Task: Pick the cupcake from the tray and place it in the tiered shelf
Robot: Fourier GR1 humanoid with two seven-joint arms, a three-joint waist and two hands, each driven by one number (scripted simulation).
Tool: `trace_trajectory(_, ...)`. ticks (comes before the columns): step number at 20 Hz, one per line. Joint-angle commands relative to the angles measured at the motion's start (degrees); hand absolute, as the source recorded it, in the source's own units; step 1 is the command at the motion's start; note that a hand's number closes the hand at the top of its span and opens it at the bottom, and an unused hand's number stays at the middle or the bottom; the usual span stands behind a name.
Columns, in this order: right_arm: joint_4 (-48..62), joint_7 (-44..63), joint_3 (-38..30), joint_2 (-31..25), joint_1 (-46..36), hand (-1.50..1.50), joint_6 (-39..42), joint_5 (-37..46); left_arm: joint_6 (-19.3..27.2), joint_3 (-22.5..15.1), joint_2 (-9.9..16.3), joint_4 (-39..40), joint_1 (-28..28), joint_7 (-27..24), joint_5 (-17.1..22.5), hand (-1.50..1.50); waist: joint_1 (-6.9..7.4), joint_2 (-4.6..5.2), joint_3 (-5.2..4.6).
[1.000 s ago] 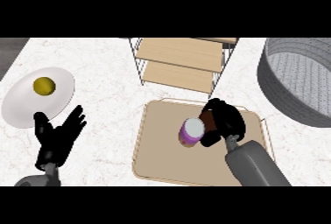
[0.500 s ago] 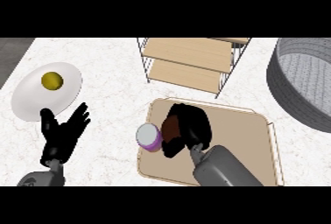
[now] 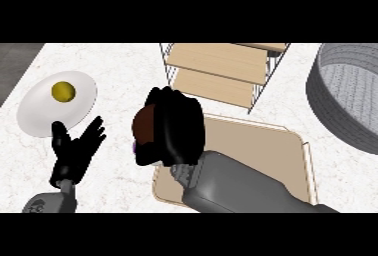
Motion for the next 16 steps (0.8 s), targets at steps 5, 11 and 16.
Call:
trace_trajectory(5,-1.26,20.96,-5.41,0.61,-18.10,1.50,2.59,3.40,0.49,0.30,-0.50,0.28,1.54,-1.25,-0.32,0.00,-0.95,-0.36,-0.08)
trace_trajectory(11,3.67,18.95,-16.95,0.61,-28.03,1.50,9.50,3.20,-1.50,2.30,1.29,0.23,1.51,-1.02,1.60,0.00,-2.31,-0.11,-0.03)
trace_trajectory(16,9.80,17.15,-24.98,0.52,-33.64,1.50,10.13,4.44,-0.32,1.52,0.92,-1.22,2.53,0.10,0.49,0.00,-2.23,0.03,0.02)
